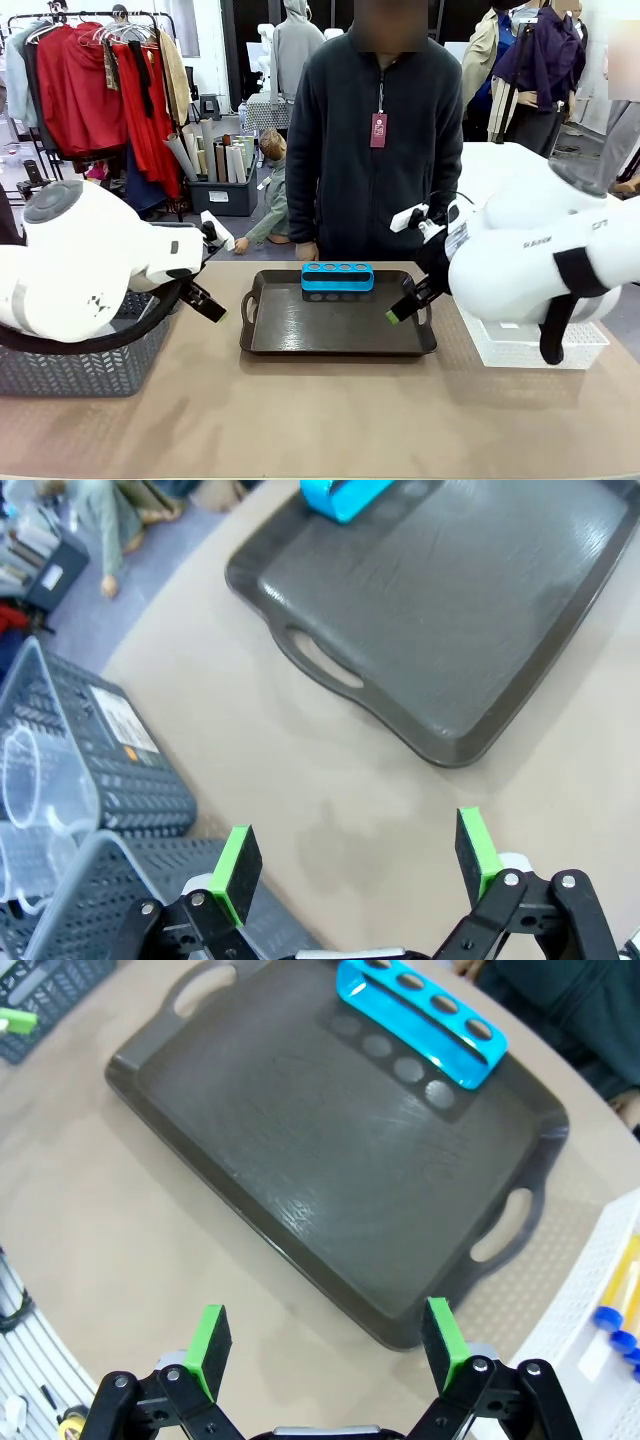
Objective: Prepare the laboratory tools.
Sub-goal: Pick up one Large Measuring Cup and place it on the Handle tray.
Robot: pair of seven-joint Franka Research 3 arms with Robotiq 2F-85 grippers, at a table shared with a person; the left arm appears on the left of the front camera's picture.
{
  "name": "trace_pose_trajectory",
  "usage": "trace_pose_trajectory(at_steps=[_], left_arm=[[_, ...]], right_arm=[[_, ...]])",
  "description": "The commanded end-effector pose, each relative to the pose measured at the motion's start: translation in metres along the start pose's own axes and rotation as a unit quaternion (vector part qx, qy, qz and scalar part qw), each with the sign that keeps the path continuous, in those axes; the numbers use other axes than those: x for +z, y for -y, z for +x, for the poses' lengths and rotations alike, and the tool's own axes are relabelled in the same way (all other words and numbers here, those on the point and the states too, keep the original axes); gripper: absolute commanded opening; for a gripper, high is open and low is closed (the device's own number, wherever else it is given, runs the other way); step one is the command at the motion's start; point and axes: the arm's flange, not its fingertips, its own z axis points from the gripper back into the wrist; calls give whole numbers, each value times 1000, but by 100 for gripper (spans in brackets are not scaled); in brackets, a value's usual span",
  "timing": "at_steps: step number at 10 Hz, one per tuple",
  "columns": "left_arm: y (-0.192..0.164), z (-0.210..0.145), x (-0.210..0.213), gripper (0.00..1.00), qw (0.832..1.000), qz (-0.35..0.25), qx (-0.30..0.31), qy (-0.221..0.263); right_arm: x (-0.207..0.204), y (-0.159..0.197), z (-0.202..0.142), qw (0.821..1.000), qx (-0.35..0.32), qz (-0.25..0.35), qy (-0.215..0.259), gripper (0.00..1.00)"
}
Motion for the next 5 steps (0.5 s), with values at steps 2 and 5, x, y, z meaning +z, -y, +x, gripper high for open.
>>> trace_pose_trajectory(at_steps=[2, 5], left_arm=[[-7, -31, 35, 100, 997, -19, -52, 56], [-5, 10, 22, 100, 999, -5, -35, 34]], right_arm=[[21, 24, 8, 1000, 13, 12, 0, 100], [31, 47, 2, 1000, -13, -2, 16, 100]])
